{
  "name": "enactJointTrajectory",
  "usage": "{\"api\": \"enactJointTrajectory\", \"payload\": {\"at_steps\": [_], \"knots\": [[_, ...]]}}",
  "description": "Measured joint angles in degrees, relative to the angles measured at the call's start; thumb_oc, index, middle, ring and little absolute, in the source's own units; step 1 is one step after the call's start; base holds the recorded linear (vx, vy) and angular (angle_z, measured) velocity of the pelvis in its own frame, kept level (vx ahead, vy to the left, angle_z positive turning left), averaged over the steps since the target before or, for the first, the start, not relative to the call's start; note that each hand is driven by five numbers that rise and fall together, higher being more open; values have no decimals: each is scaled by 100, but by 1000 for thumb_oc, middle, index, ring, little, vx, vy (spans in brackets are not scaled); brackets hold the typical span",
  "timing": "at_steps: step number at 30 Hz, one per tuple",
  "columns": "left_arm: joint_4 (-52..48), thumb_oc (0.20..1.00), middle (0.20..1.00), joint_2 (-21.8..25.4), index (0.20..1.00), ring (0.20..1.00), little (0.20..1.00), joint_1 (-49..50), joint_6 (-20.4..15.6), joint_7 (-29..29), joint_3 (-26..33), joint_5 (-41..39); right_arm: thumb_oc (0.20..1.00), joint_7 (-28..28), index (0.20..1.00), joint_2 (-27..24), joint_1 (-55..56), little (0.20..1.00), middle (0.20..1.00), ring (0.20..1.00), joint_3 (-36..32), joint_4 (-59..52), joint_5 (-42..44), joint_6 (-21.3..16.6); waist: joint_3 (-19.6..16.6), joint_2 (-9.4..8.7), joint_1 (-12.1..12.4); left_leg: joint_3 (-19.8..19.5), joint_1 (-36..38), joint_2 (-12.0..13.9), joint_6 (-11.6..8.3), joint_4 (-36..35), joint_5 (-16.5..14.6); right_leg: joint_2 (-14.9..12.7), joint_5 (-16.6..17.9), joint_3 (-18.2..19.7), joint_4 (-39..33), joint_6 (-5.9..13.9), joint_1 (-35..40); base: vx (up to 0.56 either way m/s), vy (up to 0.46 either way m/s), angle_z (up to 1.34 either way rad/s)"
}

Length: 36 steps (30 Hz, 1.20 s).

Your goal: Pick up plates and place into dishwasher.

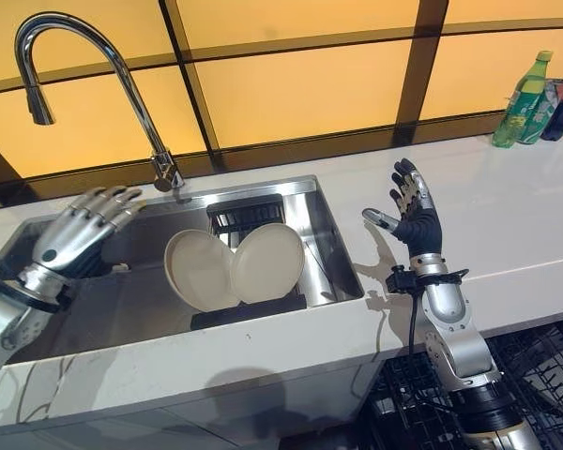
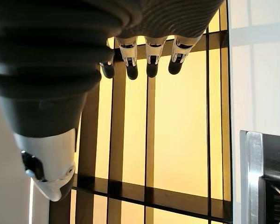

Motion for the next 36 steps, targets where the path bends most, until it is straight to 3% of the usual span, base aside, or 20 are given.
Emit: {"api": "enactJointTrajectory", "payload": {"at_steps": [6,16,25,29,30,31,36], "knots": [[-9,1000,1000,-12,1000,1000,1000,-53,-335,601,-398,429,1000,-5,1000,4,190,1000,1000,1000,21,23,-2,-1,-5,-63,-55,32,4,0,0,-1,-1,-3,1,16,0,1,-4,63,21,-1],[-86,1000,1000,-14,1000,1000,1000,-193,-624,562,-1182,821,1000,-1,1000,4,409,1000,1000,1000,217,79,-4,-1,38,-133,-163,83,12,5,0,-1,-2,-5,5,70,0,7,-31,44,-3,-3],[-196,1000,1000,-11,1000,1000,1000,-231,-640,-173,-1278,822,1000,1,1000,4,436,1000,1000,1000,217,82,90,-1,118,-188,-160,166,35,9,1,-1,-3,-6,21,167,-1,22,-40,32,-13,-4],[-194,1000,1000,0,1000,1000,1000,-260,-353,-575,-1278,816,1000,1,1000,2,436,1000,1000,1000,217,82,114,-1,148,-179,-165,190,49,10,1,-1,-3,-6,23,186,-1,23,-39,7,-1,-1],[-184,953,953,21,953,953,953,-264,-284,-636,-1278,817,1000,1,1000,1,436,1000,1000,1000,217,82,115,-1,153,-174,-164,198,52,11,1,0,-3,-6,23,191,-1,23,-38,0,0,0],[-184,1000,1000,69,1000,1000,1000,-264,-240,-681,-1278,817,1000,2,1000,1,436,1000,1000,1000,217,82,115,0,160,-169,-165,201,53,11,1,0,-4,-6,23,194,-1,23,-38,0,0,0],[-184,1000,1000,334,1000,1000,1000,-275,-120,-1107,-1252,828,1000,16,1000,-5,436,1000,1000,1000,213,82,120,1,203,-124,-161,212,68,13,1,0,-5,-7,25,204,-1,25,-33,0,0,0]]}}
